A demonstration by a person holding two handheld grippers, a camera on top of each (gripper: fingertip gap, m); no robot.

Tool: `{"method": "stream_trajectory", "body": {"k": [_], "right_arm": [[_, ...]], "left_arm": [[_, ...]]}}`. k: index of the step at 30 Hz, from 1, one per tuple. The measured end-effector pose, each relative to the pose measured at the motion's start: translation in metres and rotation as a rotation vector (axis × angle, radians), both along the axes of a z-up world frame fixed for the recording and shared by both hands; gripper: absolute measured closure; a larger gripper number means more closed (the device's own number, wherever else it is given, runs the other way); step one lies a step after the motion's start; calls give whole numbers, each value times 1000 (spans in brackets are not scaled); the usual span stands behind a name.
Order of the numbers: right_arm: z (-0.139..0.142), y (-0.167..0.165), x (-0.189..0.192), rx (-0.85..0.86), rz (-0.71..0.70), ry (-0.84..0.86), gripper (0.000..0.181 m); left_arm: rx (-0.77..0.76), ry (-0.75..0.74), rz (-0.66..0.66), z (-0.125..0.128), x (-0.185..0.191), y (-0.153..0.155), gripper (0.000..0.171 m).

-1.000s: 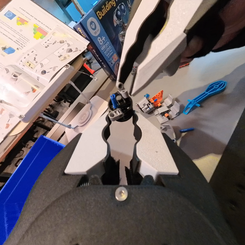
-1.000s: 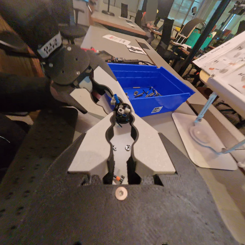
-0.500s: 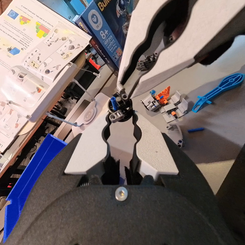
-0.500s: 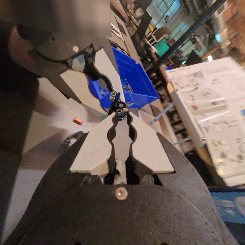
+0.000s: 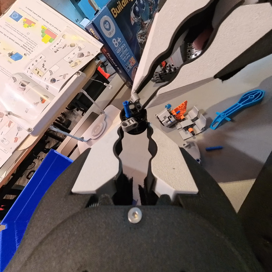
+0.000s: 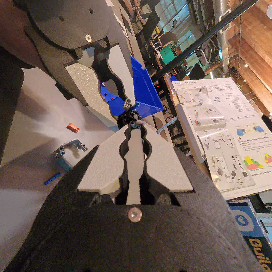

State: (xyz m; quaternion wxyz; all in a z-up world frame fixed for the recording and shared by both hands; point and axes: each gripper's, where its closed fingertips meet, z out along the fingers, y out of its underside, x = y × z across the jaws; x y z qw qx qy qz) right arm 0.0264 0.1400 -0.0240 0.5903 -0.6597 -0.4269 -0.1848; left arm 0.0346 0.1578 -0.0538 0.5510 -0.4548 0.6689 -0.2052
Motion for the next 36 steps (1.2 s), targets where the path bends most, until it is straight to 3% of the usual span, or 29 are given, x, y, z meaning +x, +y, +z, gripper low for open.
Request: {"method": "stream_trajectory", "body": {"k": [3, 9, 17, 24, 26, 31, 33, 36], "right_arm": [[0, -1, -1, -23, 17, 42, 171], [6, -3, 0, -198, 139, 424, 177], [5, -4, -2, -192, 163, 410, 175], [9, -6, -3, -244, 204, 529, 176], [13, -8, -5, -288, 237, 630, 176], [24, -18, -9, -584, 484, 1135, 177], [21, -15, -4, -618, 499, 1188, 177], [22, -10, 1, -535, 452, 1140, 172]], "left_arm": [[8, 0, -8, 0, -1, -1, 142], [38, -35, -21, 6, -3, -3, 142], [81, -36, -16, 6, -1, -2, 142], [172, -49, 11, 11, -2, -1, 142], [214, -69, 20, 16, -4, -1, 143], [311, -137, 30, 33, -7, -5, 143], [334, -129, 45, 31, -6, -3, 143], [299, -141, 30, 30, -6, -5, 143]]}}
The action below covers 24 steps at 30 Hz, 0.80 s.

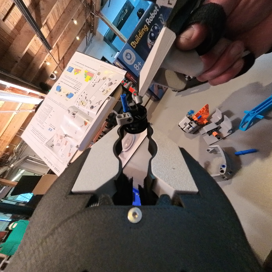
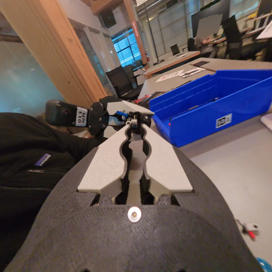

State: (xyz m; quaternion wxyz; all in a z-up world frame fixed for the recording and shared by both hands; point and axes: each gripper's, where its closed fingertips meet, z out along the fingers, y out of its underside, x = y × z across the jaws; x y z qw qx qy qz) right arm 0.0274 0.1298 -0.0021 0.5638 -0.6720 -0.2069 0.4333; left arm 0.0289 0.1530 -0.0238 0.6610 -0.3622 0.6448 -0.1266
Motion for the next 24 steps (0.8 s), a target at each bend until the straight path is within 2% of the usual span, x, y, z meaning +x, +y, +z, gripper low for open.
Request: {"method": "stream_trajectory", "body": {"k": [3, 8, 10, 13, 17, 24], "right_arm": [[3, 2, 3, 125, -108, -190, 159], [-3, 2, 2, 409, -279, -705, 161], [-5, 2, 2, 495, -334, -857, 158], [1, -1, -4, 566, -377, -914, 156], [7, -4, -4, 611, -400, -959, 164], [-3, -4, 0, 656, -373, -1124, 169]], "left_arm": [[-32, 8, 0, -1, 1, 2, 142], [-98, 23, -28, -3, 2, 1, 142], [-106, 27, -25, -3, 2, 1, 143], [-108, 40, -24, -5, 3, -1, 142], [-107, 66, -24, -9, 6, -3, 142], [-80, 127, -37, -18, 10, -9, 142]]}}
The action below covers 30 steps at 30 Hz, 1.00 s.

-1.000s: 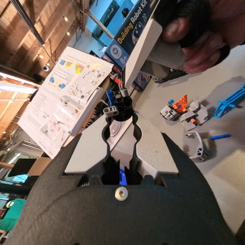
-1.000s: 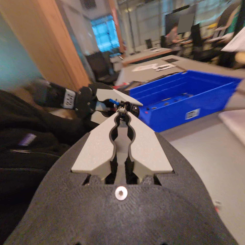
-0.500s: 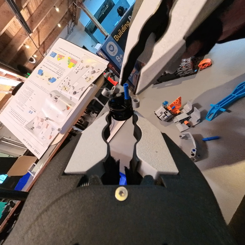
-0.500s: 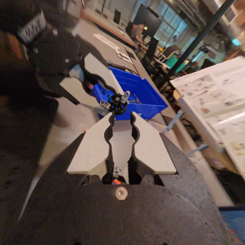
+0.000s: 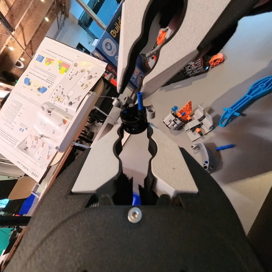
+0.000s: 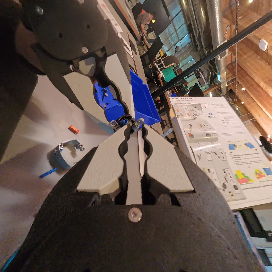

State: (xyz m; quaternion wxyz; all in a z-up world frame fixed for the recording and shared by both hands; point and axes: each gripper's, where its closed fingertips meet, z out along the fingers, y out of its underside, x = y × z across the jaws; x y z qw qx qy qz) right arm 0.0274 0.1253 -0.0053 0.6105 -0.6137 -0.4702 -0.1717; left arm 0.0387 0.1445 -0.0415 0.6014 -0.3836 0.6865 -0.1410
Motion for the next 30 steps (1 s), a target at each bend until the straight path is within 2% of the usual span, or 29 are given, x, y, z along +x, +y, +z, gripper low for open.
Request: {"method": "stream_trajectory", "body": {"k": [11, 24, 30], "right_arm": [[-12, -12, 0, -13, 56, -199, 164], [-16, -11, 0, -55, 57, -143, 157], [-21, -11, 0, -131, 69, -78, 149]], "left_arm": [[-26, 104, -69, -8, -2, -9, 142], [0, 148, -52, -14, 1, -9, 143], [22, 165, -70, -16, 4, -15, 142]]}}
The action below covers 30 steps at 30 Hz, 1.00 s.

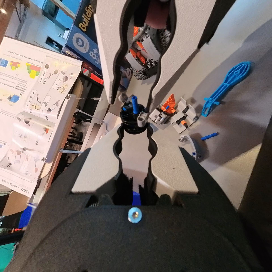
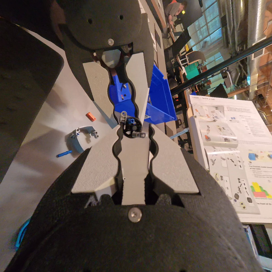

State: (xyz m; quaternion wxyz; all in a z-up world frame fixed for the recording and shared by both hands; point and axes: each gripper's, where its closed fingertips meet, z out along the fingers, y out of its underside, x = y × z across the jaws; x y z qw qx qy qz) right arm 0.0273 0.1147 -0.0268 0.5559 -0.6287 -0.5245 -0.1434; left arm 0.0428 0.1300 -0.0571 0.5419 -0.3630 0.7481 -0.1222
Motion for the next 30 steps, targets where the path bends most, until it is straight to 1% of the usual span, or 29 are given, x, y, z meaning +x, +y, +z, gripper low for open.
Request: {"method": "stream_trajectory", "body": {"k": [6, 9, 14, 19, 25, 30], "right_arm": [[10, 0, 5, 28, -16, 38, 149], [7, 1, 6, 23, -13, 25, 157], [3, 0, 3, -15, 6, 58, 158], [-3, 1, 4, -59, -2, 68, 159], [0, 0, 3, -84, 5, 120, 159], [-4, 0, 1, -107, 4, 109, 156]], "left_arm": [[-69, -23, 4, 3, 0, 3, 142], [-103, -31, 7, 3, -2, 4, 142], [-103, -21, 6, 1, -2, 4, 142], [-70, -7, 13, -2, -1, 6, 143], [-55, -14, 11, 1, 0, 5, 143], [-31, 5, 14, -4, 2, 5, 143]]}}
